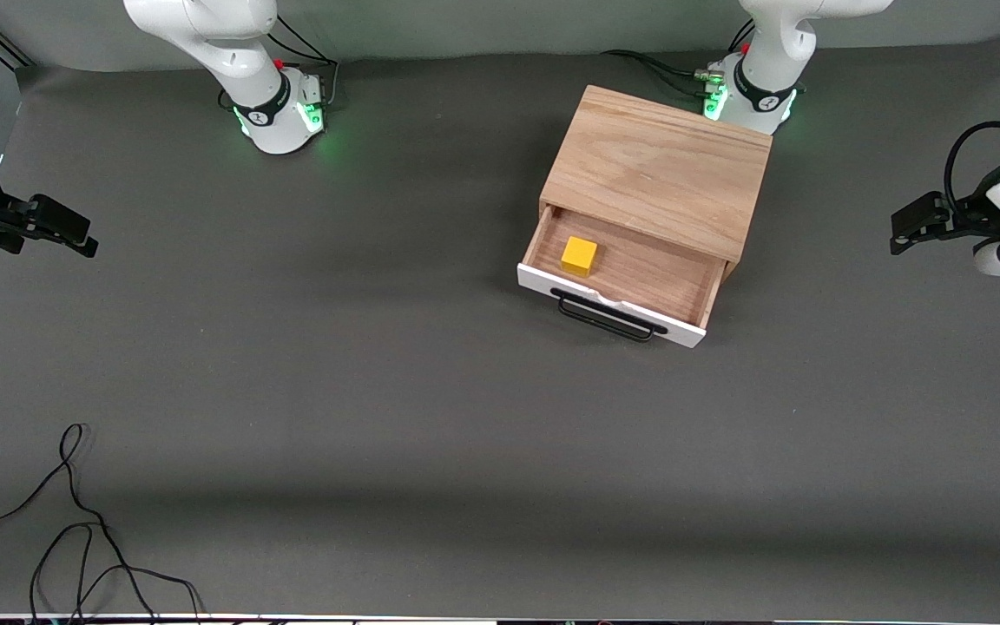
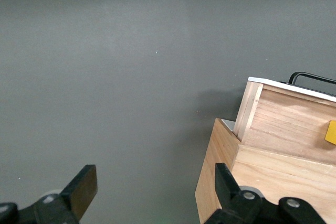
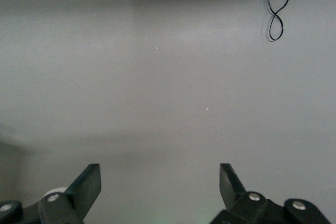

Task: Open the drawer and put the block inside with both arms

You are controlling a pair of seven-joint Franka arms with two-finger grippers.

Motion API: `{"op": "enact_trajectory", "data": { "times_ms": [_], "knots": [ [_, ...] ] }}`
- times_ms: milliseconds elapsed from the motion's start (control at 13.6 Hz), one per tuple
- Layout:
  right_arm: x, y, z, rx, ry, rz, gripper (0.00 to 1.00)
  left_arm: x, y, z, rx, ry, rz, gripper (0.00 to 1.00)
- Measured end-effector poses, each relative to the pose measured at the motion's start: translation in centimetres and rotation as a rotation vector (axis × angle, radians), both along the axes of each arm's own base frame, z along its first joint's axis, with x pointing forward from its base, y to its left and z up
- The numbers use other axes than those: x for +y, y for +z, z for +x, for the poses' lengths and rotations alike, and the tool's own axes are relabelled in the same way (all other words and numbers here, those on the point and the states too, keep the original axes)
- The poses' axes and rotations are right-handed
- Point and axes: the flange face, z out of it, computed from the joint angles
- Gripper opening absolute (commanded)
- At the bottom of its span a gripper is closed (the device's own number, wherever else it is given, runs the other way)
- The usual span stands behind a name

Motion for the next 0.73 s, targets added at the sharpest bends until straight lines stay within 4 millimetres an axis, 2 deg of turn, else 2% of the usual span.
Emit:
{"op": "enact_trajectory", "data": {
  "times_ms": [734],
  "knots": [
    [0.09, -0.51, 0.14, 0.006, 0.002, 0.0, 1.0, 0.0, 0.01, 0.0, 0.0, 0.0, 0.0, 1.0]
  ]
}}
